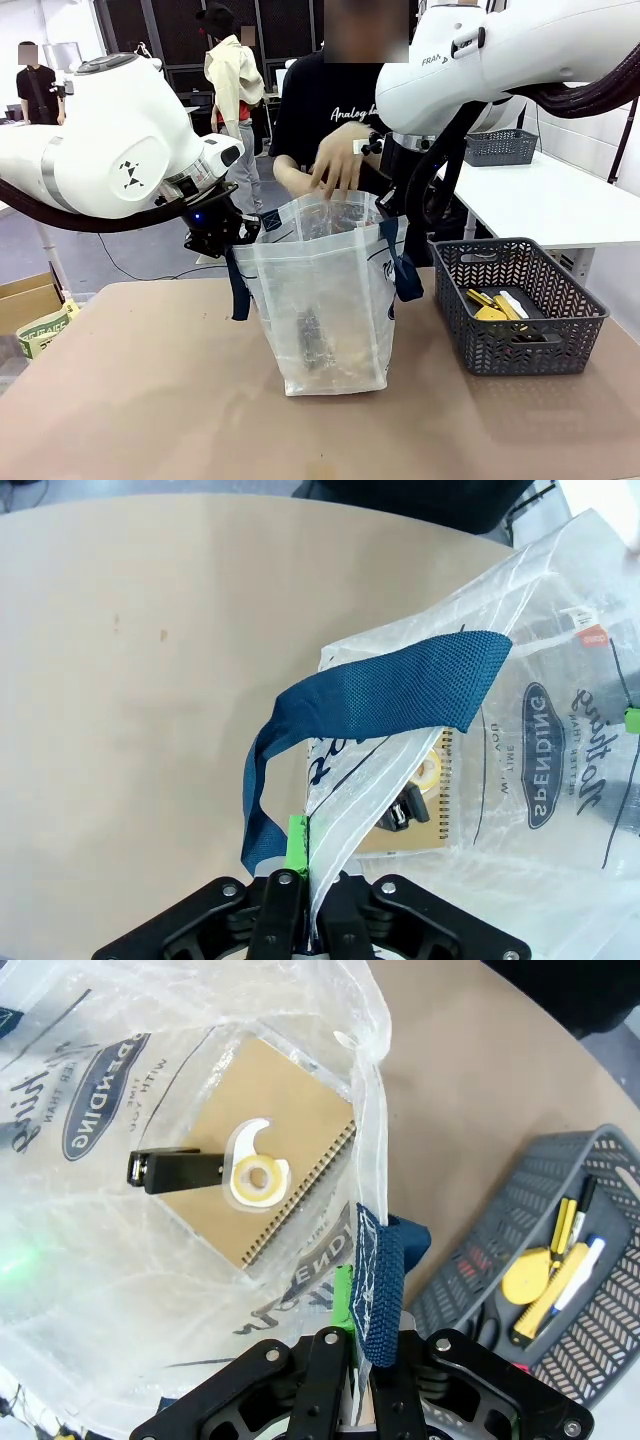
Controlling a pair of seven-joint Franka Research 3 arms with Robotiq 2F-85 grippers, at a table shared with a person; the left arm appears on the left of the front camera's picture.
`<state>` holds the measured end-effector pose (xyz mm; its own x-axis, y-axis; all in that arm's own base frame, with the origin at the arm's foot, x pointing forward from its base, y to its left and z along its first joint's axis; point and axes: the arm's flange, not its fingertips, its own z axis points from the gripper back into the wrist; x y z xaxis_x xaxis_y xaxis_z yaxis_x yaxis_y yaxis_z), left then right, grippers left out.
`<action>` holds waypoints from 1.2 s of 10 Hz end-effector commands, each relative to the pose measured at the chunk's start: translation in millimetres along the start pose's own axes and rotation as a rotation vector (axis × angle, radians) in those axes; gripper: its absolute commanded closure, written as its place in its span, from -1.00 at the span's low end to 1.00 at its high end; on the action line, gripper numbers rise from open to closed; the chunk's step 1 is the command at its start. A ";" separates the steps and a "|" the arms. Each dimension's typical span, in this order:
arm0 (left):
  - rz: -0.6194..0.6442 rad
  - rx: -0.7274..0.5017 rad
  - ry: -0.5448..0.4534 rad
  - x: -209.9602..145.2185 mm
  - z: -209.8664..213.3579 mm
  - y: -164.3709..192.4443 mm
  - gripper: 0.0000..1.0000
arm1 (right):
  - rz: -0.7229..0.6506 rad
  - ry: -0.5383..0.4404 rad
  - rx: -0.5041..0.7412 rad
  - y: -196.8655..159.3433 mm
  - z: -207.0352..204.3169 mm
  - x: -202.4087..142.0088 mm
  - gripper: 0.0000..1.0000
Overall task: Transfer purchased items from the store into the shopping bag.
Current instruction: Move the Reusable shopping bag to the right side of the table.
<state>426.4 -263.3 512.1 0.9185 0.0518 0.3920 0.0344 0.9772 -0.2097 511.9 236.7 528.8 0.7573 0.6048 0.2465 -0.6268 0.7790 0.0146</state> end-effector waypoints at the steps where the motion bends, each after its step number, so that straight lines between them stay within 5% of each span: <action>1: -0.004 0.008 -0.005 0.1 0.9 1.2 1.00 | -0.005 0.004 0.000 -0.5 0.8 -0.1 1.00; 12: -0.004 0.008 -0.005 0.1 0.9 1.2 1.00 | -0.005 0.004 0.000 -0.5 0.8 -0.1 1.00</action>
<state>426.4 -263.2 512.1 0.9185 0.0518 0.3920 0.0344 0.9772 -0.2097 511.9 236.7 528.8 0.7573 0.6048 0.2465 -0.6268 0.7790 0.0146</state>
